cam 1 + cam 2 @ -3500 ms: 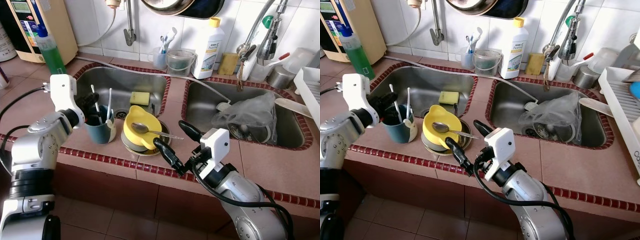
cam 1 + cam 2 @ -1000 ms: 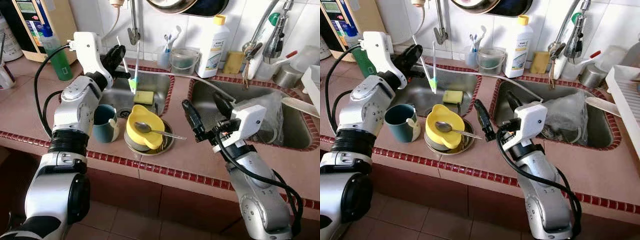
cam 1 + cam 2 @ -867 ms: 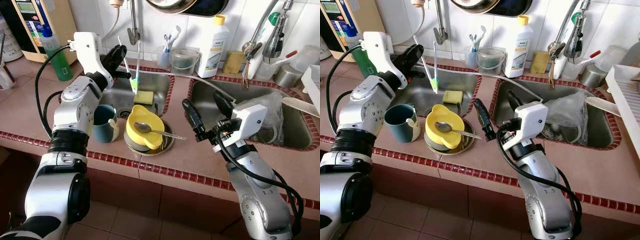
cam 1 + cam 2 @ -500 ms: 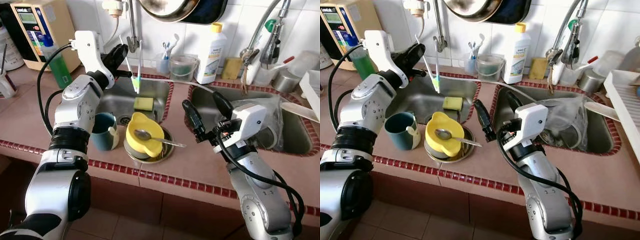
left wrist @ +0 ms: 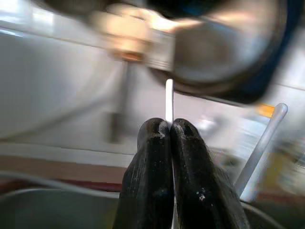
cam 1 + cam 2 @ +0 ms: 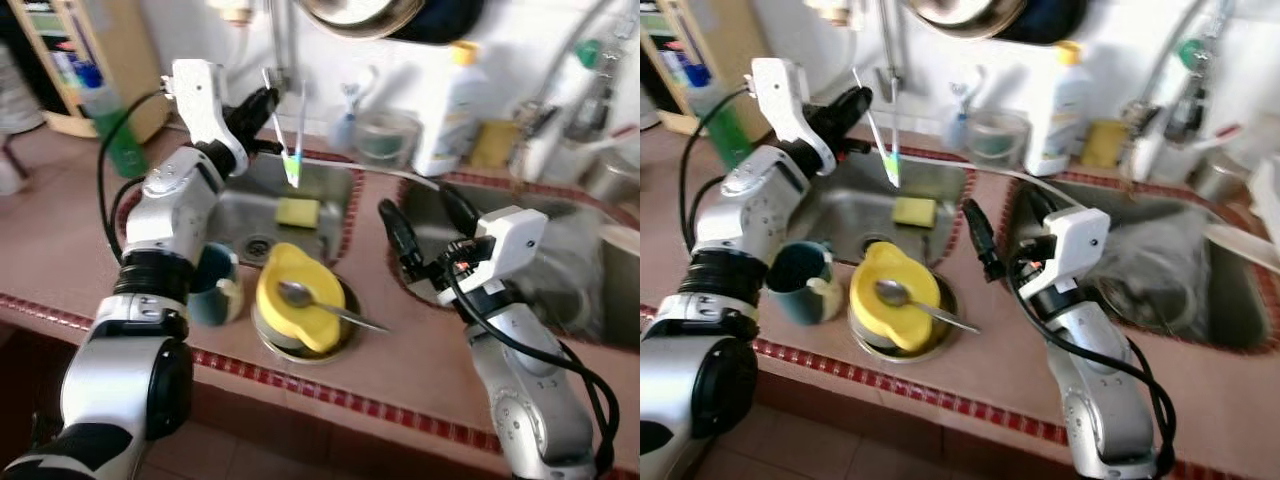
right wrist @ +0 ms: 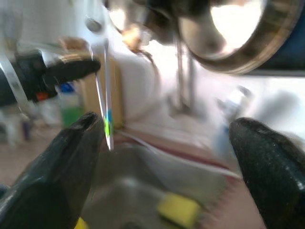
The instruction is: Kitchen organization
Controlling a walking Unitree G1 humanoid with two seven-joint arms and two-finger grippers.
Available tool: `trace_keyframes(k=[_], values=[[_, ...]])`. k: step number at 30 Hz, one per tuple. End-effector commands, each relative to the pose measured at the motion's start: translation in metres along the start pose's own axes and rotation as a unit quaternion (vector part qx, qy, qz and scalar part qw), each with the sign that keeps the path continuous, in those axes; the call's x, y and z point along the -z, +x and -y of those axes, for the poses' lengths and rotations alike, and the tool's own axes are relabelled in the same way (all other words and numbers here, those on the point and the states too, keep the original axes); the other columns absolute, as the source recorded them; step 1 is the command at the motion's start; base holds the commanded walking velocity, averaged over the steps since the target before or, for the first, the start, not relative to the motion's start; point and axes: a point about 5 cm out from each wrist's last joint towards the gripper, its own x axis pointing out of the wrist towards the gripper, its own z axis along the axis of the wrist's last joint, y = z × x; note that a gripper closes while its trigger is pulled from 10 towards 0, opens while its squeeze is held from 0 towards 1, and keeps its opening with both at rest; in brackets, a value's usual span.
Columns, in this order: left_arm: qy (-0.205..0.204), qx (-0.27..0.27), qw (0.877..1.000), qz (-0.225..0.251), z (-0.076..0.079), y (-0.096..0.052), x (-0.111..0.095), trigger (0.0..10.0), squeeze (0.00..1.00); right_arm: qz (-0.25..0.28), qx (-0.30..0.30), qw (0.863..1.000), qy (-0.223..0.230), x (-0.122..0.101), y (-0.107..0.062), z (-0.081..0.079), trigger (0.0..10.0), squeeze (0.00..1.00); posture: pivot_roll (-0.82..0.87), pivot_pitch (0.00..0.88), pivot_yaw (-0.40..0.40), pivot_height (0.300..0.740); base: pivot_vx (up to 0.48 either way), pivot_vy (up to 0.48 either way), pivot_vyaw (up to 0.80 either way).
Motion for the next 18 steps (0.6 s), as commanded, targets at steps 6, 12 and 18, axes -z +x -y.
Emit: trace_keyframes(k=[6,12,18], values=[[0.025,0.015,1.000,0.008,0.014,0.007,0.000,10.0,0.00,-0.012,0.000,1.000,-0.006,0.000,-0.005,0.004,10.0,0.00,-0.03,0.000,0.034,0.740,0.000,0.000,0.00],[0.049,0.023,0.998,-0.013,0.013,0.009,0.005,10.0,0.00,-0.043,0.016,0.999,-0.006,0.006,-0.012,0.004,10.0,0.00,-0.04,0.000,0.039,0.740,0.000,0.000,0.00],[0.076,0.025,0.997,-0.018,0.013,0.012,0.004,10.0,0.00,-0.070,0.018,0.997,-0.001,0.010,-0.022,-0.002,10.0,0.00,-0.06,0.000,0.045,0.740,0.000,0.000,0.00]])
